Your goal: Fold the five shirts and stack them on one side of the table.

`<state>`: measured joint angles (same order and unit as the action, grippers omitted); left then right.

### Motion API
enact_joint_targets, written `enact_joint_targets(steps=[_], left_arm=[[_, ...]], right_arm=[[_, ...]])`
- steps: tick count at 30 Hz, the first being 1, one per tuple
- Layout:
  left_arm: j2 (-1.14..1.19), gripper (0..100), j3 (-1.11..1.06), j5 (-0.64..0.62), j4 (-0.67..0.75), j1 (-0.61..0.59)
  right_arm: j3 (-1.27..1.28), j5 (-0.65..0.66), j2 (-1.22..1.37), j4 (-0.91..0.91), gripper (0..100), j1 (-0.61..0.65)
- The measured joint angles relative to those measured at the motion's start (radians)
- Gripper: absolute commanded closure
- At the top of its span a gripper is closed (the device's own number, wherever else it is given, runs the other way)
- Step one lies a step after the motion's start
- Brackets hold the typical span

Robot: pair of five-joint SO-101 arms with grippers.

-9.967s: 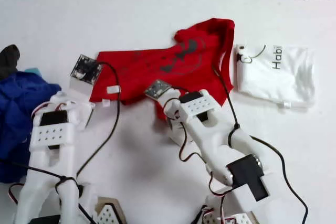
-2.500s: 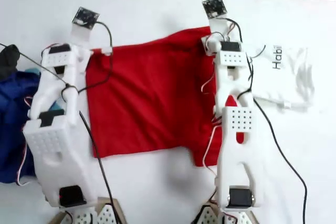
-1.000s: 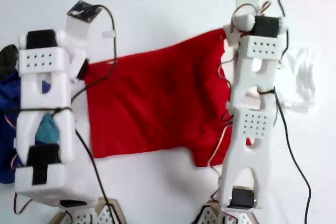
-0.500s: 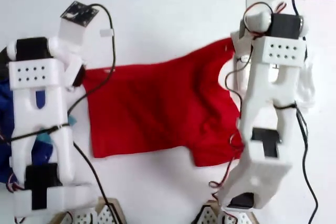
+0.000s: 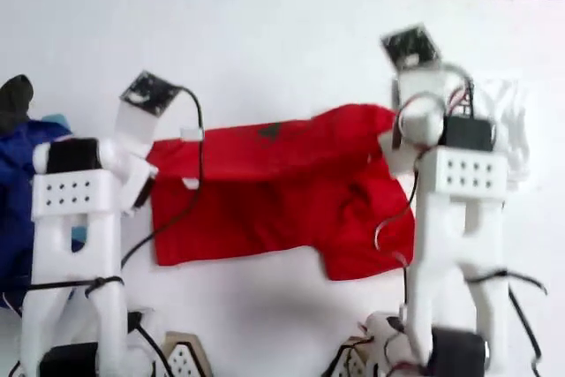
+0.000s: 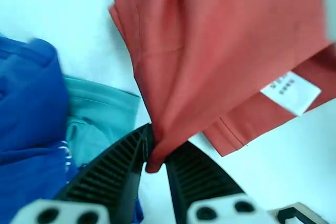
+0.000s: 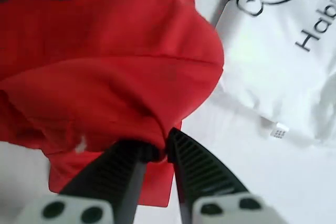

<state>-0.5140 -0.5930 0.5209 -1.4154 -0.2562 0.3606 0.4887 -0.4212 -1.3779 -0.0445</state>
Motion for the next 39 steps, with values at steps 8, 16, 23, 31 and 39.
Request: enact_joint_targets(steps=[8, 16, 23, 31, 39], left_arm=[[-0.002, 97, -0.16, 0.002, 0.086, 0.0], [-0.002, 97, -0.321, 0.072, 0.189, 0.0], [-0.002, 97, -0.45, 0.08, 0.319, 0.0], [-0.003, 97, -0.565, 0.118, 0.431, -0.002], [-0.012, 97, -0.592, 0.12, 0.446, -0.002]], right_arm=[[0.284, 0.117, -0.147, 0.074, 97.7, -0.161], [0.433, 0.222, -0.152, 0.089, 97.7, -0.21], [0.539, 0.295, -0.152, 0.112, 97.7, -0.212], [0.623, 0.305, -0.152, 0.144, 97.7, -0.212], [0.678, 0.305, -0.152, 0.149, 97.7, -0.213]])
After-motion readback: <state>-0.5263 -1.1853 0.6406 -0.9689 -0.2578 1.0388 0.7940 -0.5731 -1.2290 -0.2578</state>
